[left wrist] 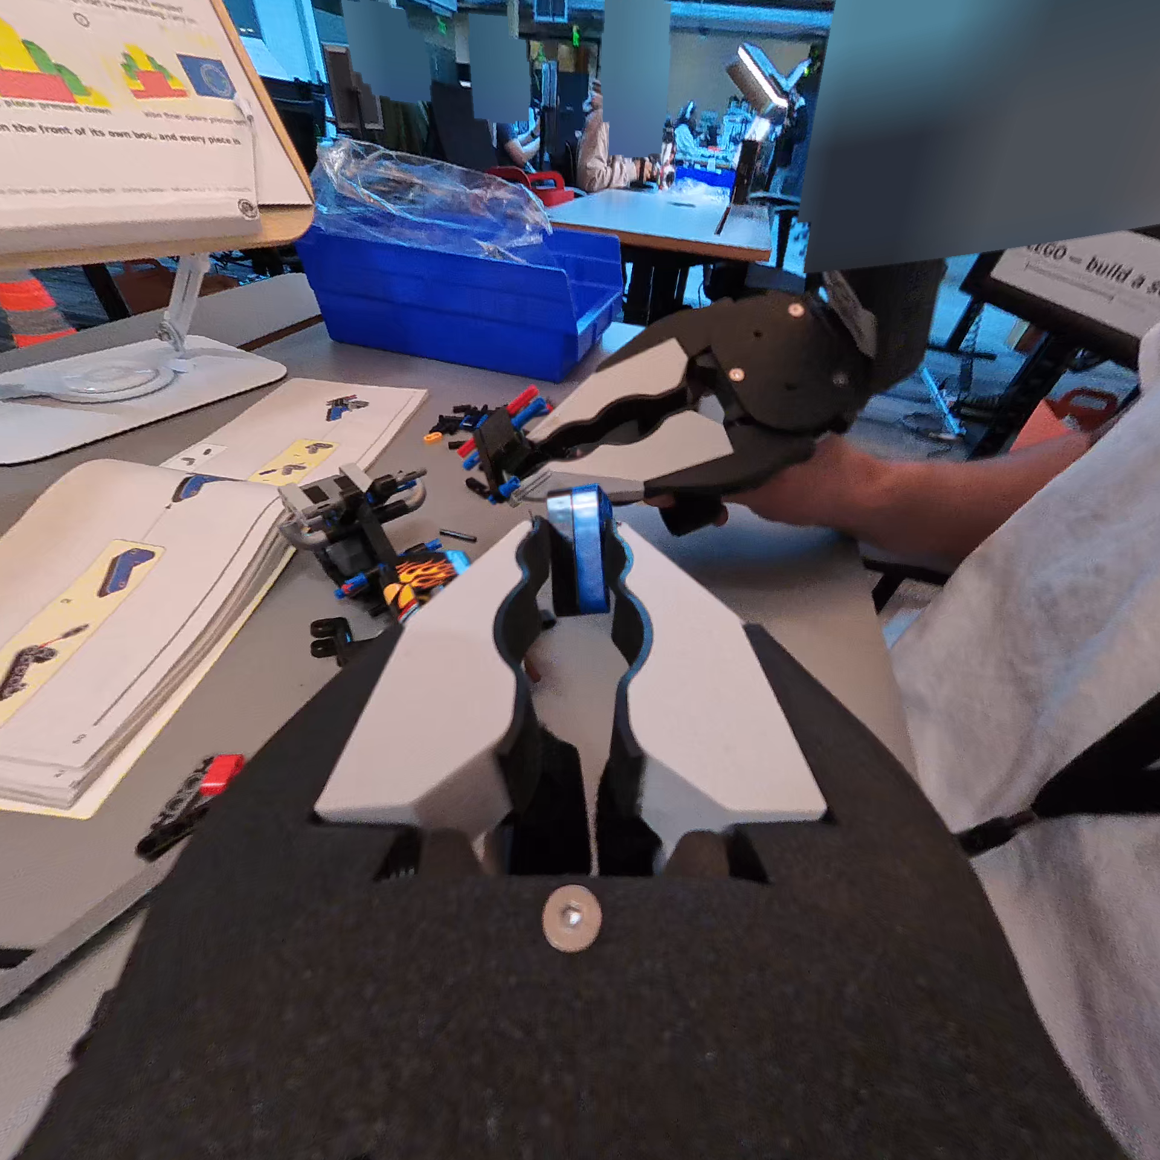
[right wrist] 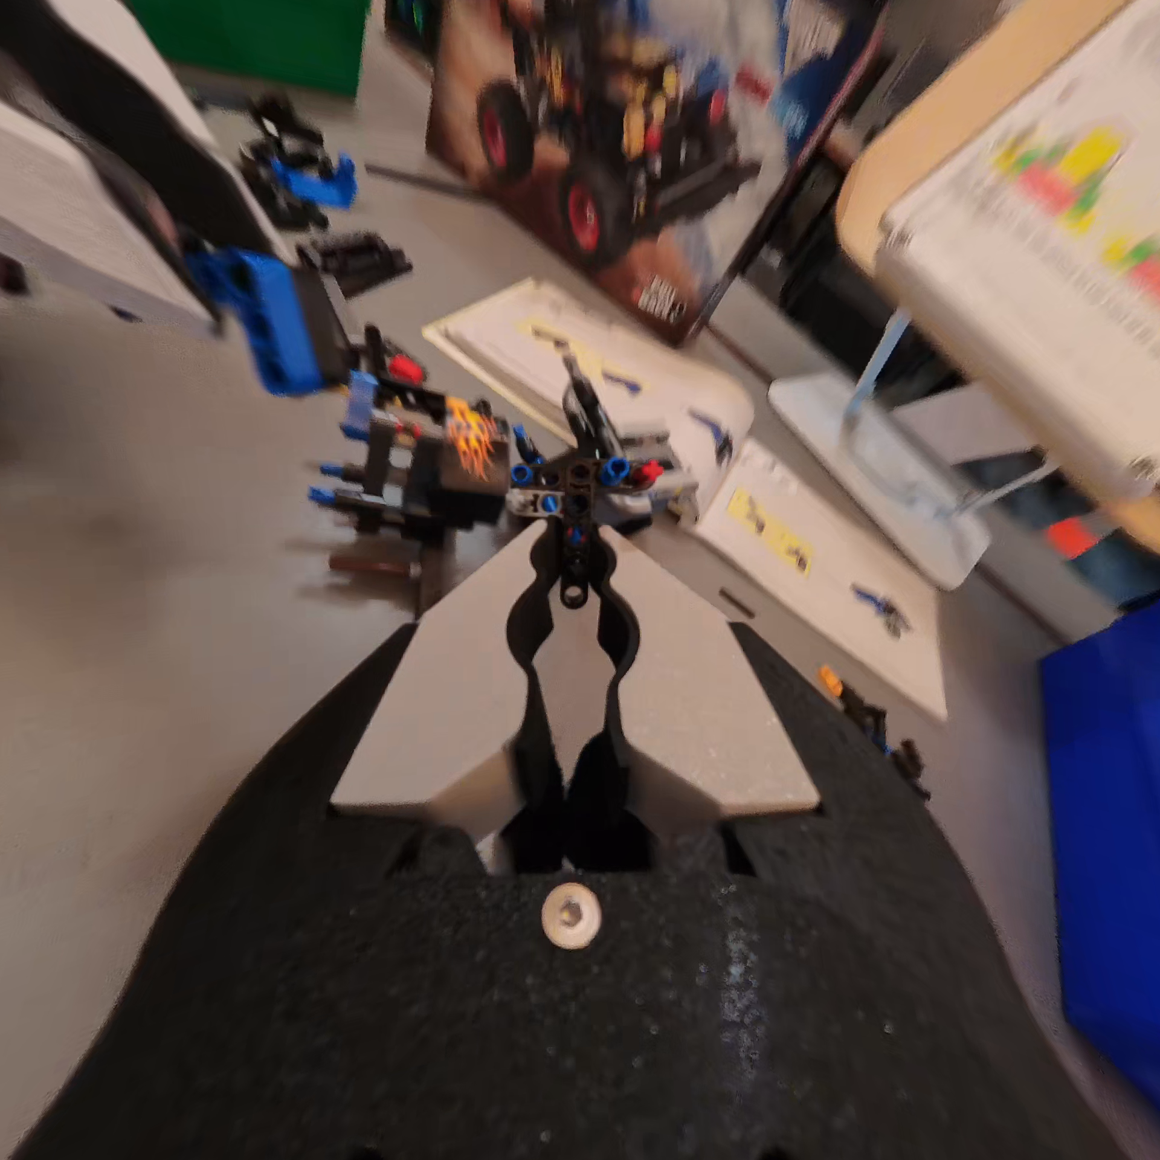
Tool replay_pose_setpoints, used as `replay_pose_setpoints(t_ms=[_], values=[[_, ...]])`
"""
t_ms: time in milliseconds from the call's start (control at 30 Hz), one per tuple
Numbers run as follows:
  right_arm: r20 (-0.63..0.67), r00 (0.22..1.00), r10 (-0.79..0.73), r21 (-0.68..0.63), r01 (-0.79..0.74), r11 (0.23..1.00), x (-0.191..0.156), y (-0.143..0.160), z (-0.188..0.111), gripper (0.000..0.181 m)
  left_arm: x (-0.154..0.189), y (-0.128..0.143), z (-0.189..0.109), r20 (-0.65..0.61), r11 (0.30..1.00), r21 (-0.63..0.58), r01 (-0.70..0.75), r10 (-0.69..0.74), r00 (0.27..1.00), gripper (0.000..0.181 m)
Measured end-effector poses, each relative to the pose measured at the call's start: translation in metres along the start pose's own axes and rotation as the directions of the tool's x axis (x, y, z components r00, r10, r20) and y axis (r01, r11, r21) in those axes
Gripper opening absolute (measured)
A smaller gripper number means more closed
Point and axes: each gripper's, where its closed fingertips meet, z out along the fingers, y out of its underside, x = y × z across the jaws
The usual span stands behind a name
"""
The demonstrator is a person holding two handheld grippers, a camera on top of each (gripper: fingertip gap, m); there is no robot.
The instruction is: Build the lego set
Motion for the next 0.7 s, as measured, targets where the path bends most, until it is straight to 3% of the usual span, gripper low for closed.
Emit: replay_pose_setpoints(t_ms=[100, 233, 533, 700], values=[[-0.030, 0.999, -0.026, 0.088, 0.029, 0.996, -0.010, -0.022, -0.004, 0.007, 0.002, -0.008, 0.006, 0.044, 0.998, 0.041, 0.044, -0.045, 0.998, 0.015], [-0.118, 0.986, -0.117, 0.127, 0.132, 0.983, -0.016, -0.035, -0.008, 0.007, 0.004, -0.011, 0.009, 0.109, 0.998, 0.052, -0.029, 0.023, 0.994, 0.015], [-0.248, 0.934, -0.257, 0.090, 0.286, 0.954, -0.008, -0.032, -0.015, 0.007, 0.005, -0.002, 0.013, 0.103, 1.000, 0.014, -0.013, 0.012, 0.995, 0.015], [-0.251, 0.927, -0.278, 0.081, 0.306, 0.949, -0.009, -0.031, -0.014, 0.007, 0.007, -0.006, 0.010, 0.071, 0.999, 0.032, -0.008, 0.006, 0.997, 0.015]])
